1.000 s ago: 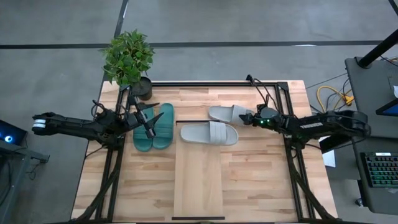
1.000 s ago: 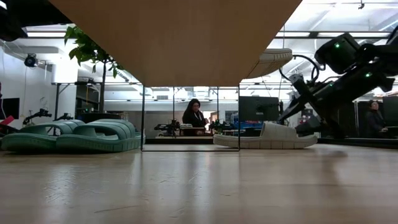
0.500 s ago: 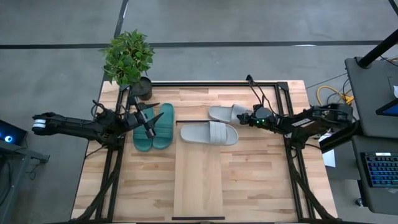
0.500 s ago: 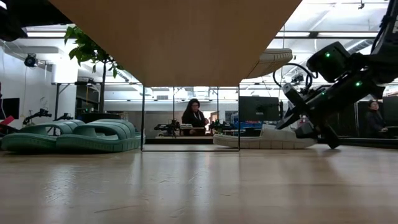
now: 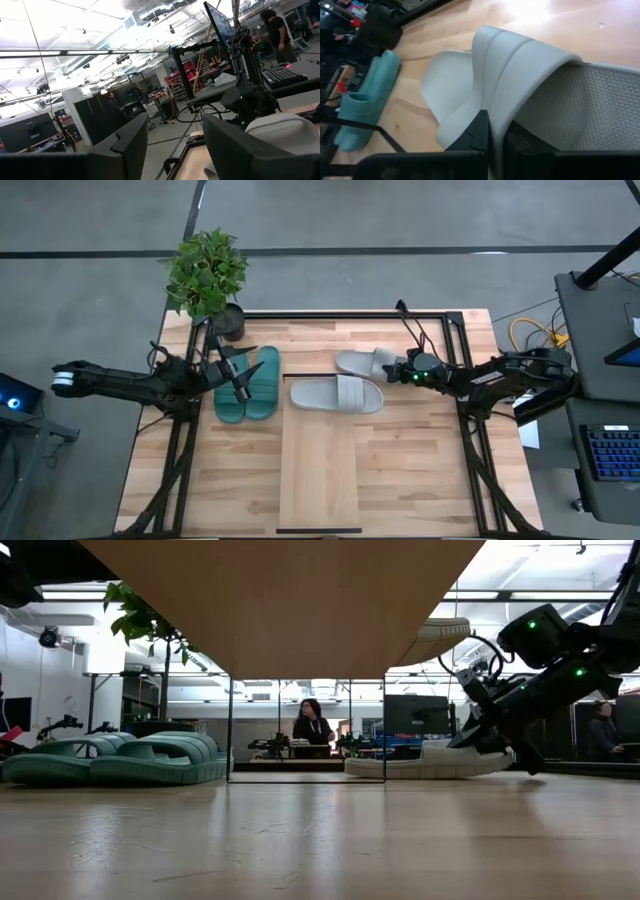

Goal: Pick and place slides into the shelf
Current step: Put the gray slipper on the shelf

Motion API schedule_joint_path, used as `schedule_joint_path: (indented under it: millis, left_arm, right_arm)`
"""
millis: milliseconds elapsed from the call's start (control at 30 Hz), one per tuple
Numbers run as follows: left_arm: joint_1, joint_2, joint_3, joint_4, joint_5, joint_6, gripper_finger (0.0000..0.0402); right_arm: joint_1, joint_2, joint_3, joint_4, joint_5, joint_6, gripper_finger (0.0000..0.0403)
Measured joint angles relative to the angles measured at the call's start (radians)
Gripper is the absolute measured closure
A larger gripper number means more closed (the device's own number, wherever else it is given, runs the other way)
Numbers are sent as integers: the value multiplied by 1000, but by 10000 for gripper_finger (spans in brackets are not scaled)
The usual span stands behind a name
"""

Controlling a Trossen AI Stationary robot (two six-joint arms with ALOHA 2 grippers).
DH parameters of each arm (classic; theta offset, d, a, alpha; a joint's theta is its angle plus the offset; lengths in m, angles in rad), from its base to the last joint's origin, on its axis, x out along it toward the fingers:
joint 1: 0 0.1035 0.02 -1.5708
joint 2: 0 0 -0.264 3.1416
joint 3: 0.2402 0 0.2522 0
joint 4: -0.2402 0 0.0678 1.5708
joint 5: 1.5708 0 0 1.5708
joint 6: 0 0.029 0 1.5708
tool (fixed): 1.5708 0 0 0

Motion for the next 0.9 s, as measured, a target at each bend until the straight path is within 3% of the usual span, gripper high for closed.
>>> schedule_joint_path:
  millis: [167, 367, 900]
  left_arm:
    - [0, 0, -2, 0, 0, -3, 228]
    - [0, 0, -2, -1, 0, -3, 228]
    - [0, 0, -2, -1, 0, -4, 228]
  right_arm:
    - [0, -113, -7, -67, 11, -45, 393]
    - [0, -277, -6, -237, 111, -81, 393]
    - [-34, -689, 3, -357, 161, -268, 394]
